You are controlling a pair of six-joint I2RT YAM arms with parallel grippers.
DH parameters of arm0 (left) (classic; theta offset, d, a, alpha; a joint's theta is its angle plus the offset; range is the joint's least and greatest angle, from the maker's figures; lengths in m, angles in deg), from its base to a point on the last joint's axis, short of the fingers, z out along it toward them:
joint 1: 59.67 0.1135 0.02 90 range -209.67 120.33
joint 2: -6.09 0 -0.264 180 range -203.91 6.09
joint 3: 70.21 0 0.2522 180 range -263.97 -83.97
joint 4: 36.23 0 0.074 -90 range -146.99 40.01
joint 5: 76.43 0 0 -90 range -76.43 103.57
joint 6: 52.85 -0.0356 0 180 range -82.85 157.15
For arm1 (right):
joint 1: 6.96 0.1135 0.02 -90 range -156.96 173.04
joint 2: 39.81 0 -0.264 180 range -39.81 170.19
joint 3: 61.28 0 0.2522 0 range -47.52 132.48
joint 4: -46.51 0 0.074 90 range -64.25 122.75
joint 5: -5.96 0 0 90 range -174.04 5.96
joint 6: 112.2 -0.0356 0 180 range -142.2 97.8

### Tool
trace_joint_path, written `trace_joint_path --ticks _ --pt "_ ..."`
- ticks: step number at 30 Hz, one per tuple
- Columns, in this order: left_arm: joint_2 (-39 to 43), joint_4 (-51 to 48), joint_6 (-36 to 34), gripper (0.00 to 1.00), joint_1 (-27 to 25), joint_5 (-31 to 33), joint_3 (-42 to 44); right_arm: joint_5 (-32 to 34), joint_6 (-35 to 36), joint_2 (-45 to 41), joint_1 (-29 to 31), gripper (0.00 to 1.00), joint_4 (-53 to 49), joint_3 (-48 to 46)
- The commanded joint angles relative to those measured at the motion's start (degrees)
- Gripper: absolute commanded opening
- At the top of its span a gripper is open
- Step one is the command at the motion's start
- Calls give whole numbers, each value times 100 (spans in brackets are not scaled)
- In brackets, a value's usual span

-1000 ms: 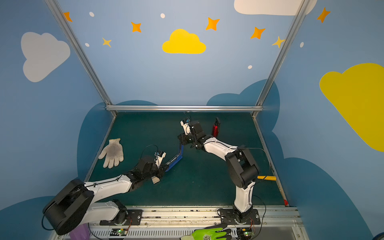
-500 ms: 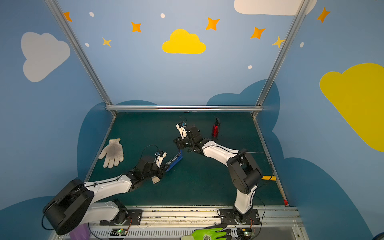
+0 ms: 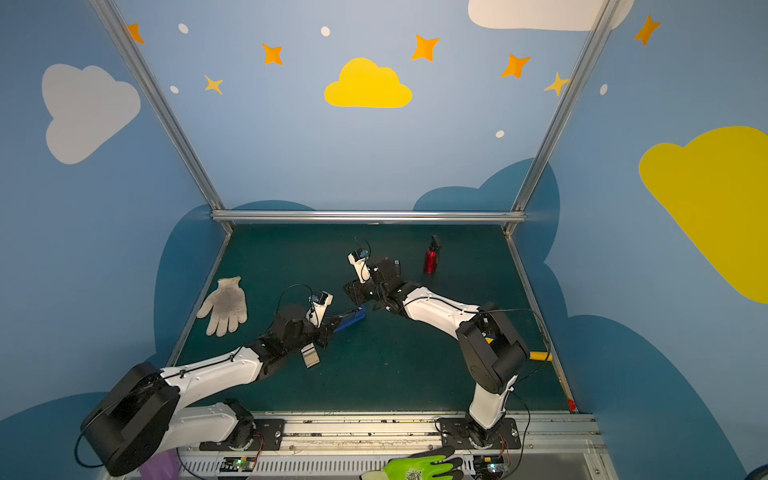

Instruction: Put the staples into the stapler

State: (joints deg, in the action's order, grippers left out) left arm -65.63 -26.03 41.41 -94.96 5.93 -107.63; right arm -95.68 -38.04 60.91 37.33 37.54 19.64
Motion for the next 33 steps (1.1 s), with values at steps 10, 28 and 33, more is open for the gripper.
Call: trace_joint_path --ticks 10,28,33 --pt "120 397 53 4 -7 43 -183 -886 -727 -270 440 51 -413 -237" --pt "-399 427 288 4 -132 658 -200 -377 -1048 -1275 39 57 -694 -1328" --pt "-996 569 370 4 -376 1052 -373 -269 -1095 -1752 -238 57 -786 -1821"
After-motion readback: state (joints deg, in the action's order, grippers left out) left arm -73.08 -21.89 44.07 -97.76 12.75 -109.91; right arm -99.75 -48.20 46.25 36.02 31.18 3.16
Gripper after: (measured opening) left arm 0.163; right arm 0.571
